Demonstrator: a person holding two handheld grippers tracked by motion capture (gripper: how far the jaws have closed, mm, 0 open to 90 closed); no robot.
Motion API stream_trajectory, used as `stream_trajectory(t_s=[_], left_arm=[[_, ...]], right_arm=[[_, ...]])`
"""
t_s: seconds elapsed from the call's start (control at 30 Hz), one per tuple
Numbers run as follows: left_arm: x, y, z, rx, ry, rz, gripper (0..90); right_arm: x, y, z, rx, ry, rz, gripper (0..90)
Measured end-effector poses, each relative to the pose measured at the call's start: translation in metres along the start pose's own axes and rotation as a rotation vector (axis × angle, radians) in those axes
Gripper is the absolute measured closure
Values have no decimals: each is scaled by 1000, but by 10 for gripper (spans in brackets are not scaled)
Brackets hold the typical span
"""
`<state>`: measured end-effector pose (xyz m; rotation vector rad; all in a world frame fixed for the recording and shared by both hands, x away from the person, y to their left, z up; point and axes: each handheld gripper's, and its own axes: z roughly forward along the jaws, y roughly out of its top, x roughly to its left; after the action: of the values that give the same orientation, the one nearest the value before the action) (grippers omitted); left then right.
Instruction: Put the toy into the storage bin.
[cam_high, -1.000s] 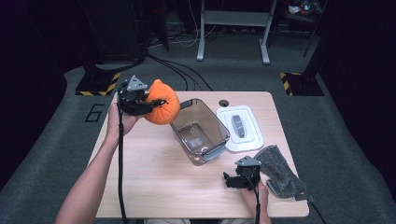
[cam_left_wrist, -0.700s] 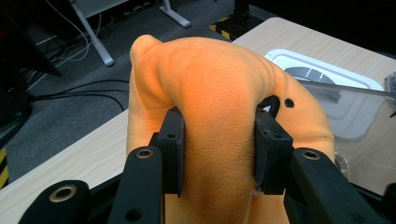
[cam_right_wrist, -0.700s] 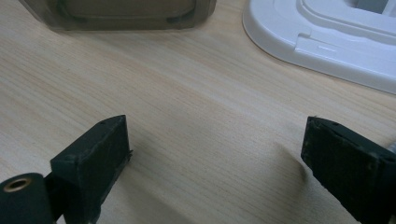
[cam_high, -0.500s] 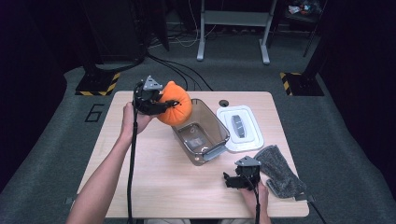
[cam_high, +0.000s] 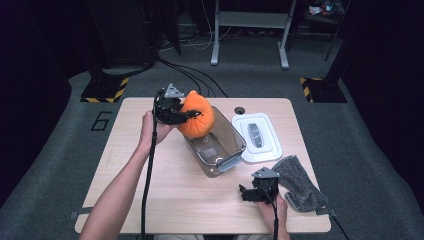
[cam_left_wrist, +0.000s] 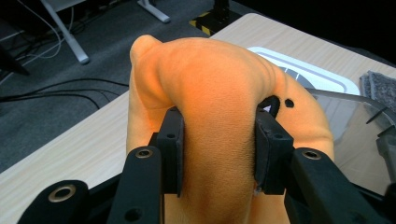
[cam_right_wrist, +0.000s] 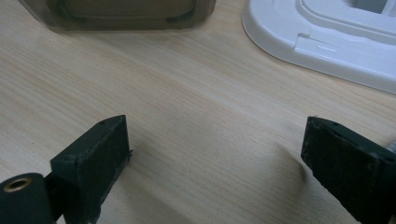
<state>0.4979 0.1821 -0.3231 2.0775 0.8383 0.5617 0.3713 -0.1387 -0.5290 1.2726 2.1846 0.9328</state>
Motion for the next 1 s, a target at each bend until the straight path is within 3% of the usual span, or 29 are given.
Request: stream_trajectory(t_s=[0.37,0.63,1.0], left_arm=[[-10,-1,14,26,-39,22,608],[-13,-7,26,43,-63,9,605],[-20,-10,39,80,-70,15,599]], right_arm=[[0,0,0,1,1,1,70],[0,0,0,0,0,0,70],[0,0,0,-1,0,-2,70]])
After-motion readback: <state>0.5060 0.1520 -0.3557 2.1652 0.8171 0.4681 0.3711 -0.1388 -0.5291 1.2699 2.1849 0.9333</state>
